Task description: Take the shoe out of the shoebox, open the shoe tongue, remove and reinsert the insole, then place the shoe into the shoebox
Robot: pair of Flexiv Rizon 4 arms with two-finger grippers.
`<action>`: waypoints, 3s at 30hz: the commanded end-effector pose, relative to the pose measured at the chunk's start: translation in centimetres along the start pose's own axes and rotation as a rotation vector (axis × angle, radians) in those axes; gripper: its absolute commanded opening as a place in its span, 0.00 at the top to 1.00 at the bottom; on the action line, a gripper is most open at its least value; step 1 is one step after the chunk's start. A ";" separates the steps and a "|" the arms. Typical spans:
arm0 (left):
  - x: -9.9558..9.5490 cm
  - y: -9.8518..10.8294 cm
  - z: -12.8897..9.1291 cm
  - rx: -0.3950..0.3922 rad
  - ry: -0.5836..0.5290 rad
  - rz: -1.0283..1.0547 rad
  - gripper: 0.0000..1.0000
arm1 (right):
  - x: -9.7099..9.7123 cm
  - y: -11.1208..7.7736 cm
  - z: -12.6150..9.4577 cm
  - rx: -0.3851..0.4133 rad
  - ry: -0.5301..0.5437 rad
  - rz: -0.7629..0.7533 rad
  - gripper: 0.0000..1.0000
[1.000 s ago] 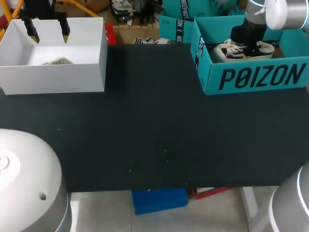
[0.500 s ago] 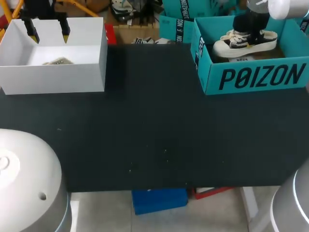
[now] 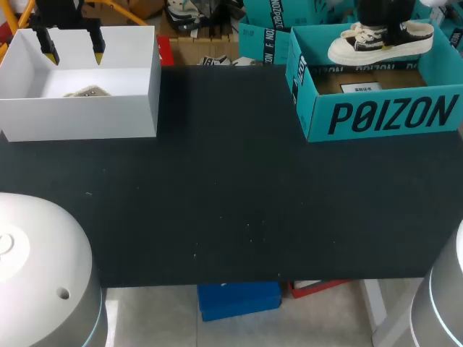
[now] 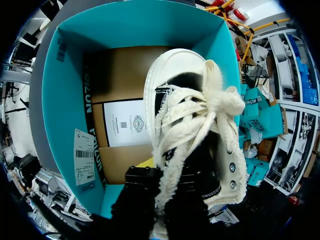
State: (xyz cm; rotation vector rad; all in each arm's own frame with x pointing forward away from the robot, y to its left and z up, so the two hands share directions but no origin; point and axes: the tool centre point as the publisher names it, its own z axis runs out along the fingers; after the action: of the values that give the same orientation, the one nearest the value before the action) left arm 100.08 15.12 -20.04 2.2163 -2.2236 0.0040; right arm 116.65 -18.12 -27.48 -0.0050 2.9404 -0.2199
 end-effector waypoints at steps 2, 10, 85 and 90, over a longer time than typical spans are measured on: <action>0.1 0.0 0.0 -0.001 -0.002 -0.002 0.00 | 2.1 0.5 -8.3 0.021 -0.073 0.018 1.00; 0.1 0.0 0.0 -0.001 -0.002 -0.002 0.00 | 3.6 2.6 -14.7 0.051 -0.141 -0.001 1.00; 0.1 0.0 0.0 -0.001 -0.002 -0.002 0.00 | 32.7 37.9 -1.1 -0.060 -0.151 0.090 1.00; 0.1 0.0 0.0 -0.001 -0.002 -0.002 0.00 | 32.5 38.3 -0.6 -0.089 -0.148 0.071 1.00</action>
State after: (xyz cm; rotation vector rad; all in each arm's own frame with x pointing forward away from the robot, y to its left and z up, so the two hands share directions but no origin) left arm 100.08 15.12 -20.03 2.2165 -2.2235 0.0038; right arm 84.84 19.49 -38.57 0.0757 2.7869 -0.0994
